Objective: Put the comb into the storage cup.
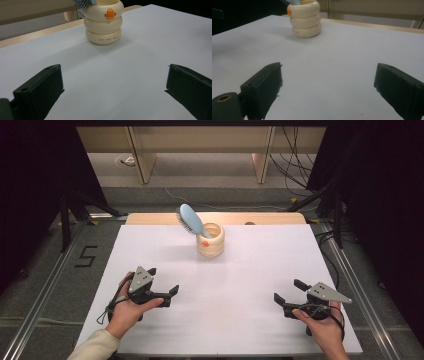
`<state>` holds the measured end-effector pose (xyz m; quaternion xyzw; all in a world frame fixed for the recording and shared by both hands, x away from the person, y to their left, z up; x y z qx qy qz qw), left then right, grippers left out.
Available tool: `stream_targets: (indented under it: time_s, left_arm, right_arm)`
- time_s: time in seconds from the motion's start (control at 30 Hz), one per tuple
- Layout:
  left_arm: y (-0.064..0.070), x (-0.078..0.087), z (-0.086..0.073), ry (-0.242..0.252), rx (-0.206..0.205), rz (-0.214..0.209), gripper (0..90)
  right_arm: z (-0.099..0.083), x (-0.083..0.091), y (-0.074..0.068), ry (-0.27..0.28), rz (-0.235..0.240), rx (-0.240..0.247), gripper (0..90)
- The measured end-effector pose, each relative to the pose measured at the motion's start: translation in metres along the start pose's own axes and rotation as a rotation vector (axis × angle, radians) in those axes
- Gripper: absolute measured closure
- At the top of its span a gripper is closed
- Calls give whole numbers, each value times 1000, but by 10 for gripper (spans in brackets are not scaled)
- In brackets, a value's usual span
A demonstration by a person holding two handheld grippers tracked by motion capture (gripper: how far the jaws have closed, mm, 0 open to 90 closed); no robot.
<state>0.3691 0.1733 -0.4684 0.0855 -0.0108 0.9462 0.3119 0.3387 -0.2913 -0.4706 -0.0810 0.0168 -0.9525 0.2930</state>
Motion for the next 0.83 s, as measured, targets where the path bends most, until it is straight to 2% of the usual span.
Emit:
stream_targets:
  time_s: [0.27,0.83]
  left_arm:
    - [-4,10,-5,-8,11,12,3]
    - [-5,7,-8,-20,14,17,10]
  right_arm:
    - [-1,-1,1,-1,-1,3,91]
    - [-1,-1,1,-2,0,-2,91]
Point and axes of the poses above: each handheld gripper's, and its own axes: x roughly backward along the jaws, z roughly out of its top, y roughly to its right, the point moved 2 cm from there along -x, roughly forward along the jaws, and after that the axes turned 13 degrees about y, right-handed, at the moved point
